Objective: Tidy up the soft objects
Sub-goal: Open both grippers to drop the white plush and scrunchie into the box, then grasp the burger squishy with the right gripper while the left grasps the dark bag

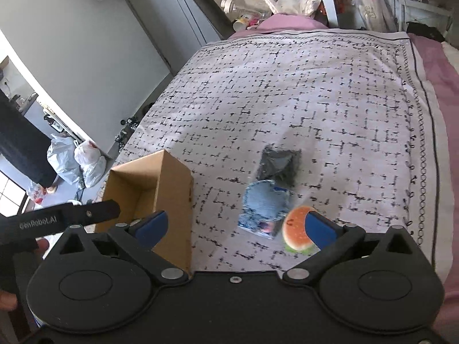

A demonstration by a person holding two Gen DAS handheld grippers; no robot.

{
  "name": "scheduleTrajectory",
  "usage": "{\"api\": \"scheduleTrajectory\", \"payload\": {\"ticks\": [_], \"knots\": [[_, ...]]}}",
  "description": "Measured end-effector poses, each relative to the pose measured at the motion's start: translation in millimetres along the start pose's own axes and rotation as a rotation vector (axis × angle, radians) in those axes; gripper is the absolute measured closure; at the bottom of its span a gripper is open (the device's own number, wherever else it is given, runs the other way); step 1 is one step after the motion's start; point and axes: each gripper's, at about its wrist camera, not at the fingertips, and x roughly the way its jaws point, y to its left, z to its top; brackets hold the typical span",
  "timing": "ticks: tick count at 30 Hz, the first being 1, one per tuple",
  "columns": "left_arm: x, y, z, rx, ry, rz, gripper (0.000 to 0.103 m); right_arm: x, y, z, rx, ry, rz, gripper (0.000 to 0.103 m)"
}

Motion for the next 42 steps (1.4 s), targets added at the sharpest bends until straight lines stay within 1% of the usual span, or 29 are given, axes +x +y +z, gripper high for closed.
{"api": "scheduleTrajectory", "payload": {"ticks": [8, 12, 17, 20, 22, 23, 25, 32, 36, 40, 42], "knots": [[6.4, -35.0, -10.1, 0.069, 0.046, -0.047, 0.001, -3.3, -25.0, -11.5, 0.003, -0.026, -0.014, 0.000], [11.3, -49.2, -13.4, 0.073, 0.065, -0.061, 0.001, -1.0, -38.1, -14.8, 0.008, -0.038, -0.026, 0.000], [20.4, -65.0, -17.0, 0.082, 0.060, -0.040, 0.001, 10.2, -53.5, -15.8, 0.076, -0.012, -0.048, 0.001], [26.5, -72.8, -16.5, 0.090, 0.065, -0.034, 0.002, 18.9, -59.2, -18.5, 0.099, 0.010, -0.051, 0.008], [29.6, -76.3, -15.6, 0.093, 0.061, -0.043, 0.002, 26.0, -62.5, -20.8, 0.119, 0.032, -0.044, 0.016], [31.5, -77.9, -14.9, 0.095, 0.059, -0.042, 0.002, 29.7, -63.7, -21.6, 0.127, 0.043, -0.041, 0.017], [36.6, -81.2, -13.5, 0.095, 0.059, -0.030, 0.003, 36.1, -66.4, -23.5, 0.145, 0.060, -0.033, 0.023], [56.2, -88.6, -11.3, 0.097, 0.060, -0.042, 0.006, 53.2, -76.2, -21.8, 0.191, 0.096, -0.019, 0.028], [70.3, -92.9, -10.6, 0.107, 0.075, -0.040, 0.009, 66.9, -80.3, -21.2, 0.212, 0.126, -0.024, 0.034], [85.5, -94.7, -8.8, 0.105, 0.099, -0.042, 0.012, 77.7, -87.8, -20.1, 0.246, 0.135, -0.030, 0.035], [92.8, -96.2, -7.6, 0.105, 0.112, -0.061, 0.012, 83.6, -91.0, -19.8, 0.254, 0.147, -0.032, 0.035]]}}
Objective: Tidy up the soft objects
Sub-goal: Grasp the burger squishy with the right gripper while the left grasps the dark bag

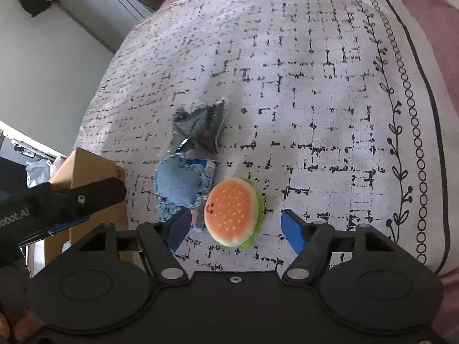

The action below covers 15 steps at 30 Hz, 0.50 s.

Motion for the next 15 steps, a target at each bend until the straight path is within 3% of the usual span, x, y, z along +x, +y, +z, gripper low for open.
{"api": "scheduleTrajectory", "payload": {"ticks": [6, 10, 15], "knots": [[22.6, -8.5, 5.9, 0.032, 0.024, -0.006, 0.012, 15.8, -2.7, 3.6, 0.003, 0.044, 0.011, 0.037], [41.7, -12.1, 8.1, 0.014, 0.057, -0.005, 0.012, 24.8, -6.1, 4.0, 0.004, 0.078, 0.006, 0.051], [62.9, -11.8, 7.0, -0.020, 0.115, -0.007, 0.023, 27.4, -10.2, 5.1, 0.010, 0.071, 0.007, 0.061]]}}
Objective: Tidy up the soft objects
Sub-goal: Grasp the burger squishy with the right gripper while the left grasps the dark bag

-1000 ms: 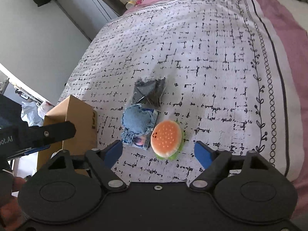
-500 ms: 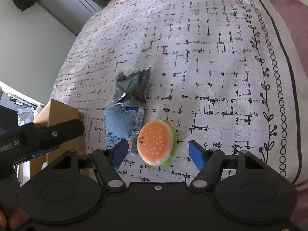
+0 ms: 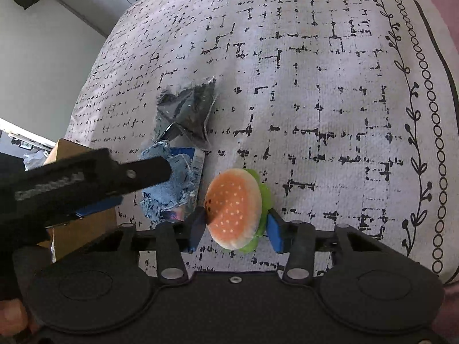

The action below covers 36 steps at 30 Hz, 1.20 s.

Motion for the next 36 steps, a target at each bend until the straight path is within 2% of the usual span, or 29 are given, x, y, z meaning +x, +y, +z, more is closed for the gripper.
{"api": "scheduleTrajectory", "payload": {"ticks": [4, 6, 8, 11, 14, 18, 29, 36], "knots": [[8.5, 1.2, -1.3, -0.018, 0.026, -0.004, 0.037, 0.4, -2.6, 1.7, 0.001, -0.010, 0.003, 0.067], [10.7, 2.1, -1.6, -0.031, 0.036, -0.023, 0.047, 1.9, -2.0, 3.5, 0.002, -0.014, 0.005, 0.068], [9.7, 1.0, -2.2, -0.032, 0.033, -0.033, 0.054, 1.4, -2.1, 3.2, 0.000, -0.019, 0.007, 0.069], [4.0, -2.5, -2.4, -0.014, 0.012, -0.029, 0.071, -0.2, -2.1, 3.1, 0.002, -0.027, 0.012, 0.070], [-2.5, -2.4, -2.4, -0.018, 0.007, -0.034, 0.080, -3.6, -2.1, 2.5, 0.001, -0.036, 0.014, 0.071], [-16.4, 2.2, -3.8, -0.027, -0.014, -0.031, 0.083, -10.6, -0.3, 0.5, -0.011, -0.051, 0.017, 0.072], [-57.1, 15.0, -13.9, -0.042, -0.081, -0.044, 0.083, -34.7, 7.6, -7.0, -0.034, -0.099, 0.031, 0.072], [-81.6, 27.2, -23.4, -0.065, -0.111, -0.052, 0.083, -44.0, 9.5, -7.5, -0.035, -0.127, 0.011, 0.072]]}}
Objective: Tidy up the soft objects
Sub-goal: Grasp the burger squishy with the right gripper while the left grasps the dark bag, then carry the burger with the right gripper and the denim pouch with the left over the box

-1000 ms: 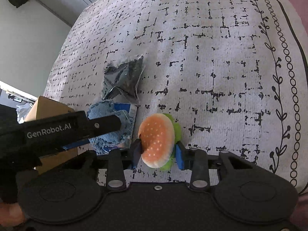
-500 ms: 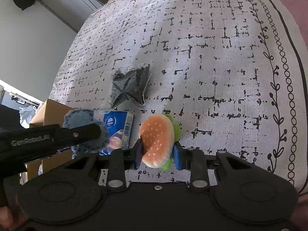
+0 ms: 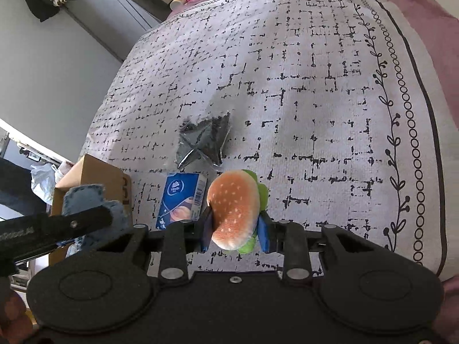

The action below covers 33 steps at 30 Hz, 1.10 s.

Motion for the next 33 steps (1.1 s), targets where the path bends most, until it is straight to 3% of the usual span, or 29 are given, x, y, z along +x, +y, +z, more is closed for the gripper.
{"api": "scheduleTrajectory", "payload": {"ticks": [21, 33], "knots": [[-61.7, 45.7, -4.7, -0.007, -0.105, -0.015, 0.083, -30.2, 36.5, -12.0, -0.051, -0.054, -0.028, 0.072], [-66.6, 87.4, -7.0, -0.073, -0.100, -0.017, 0.083, -33.5, 82.6, -7.5, -0.120, -0.064, 0.000, 0.072]]}}
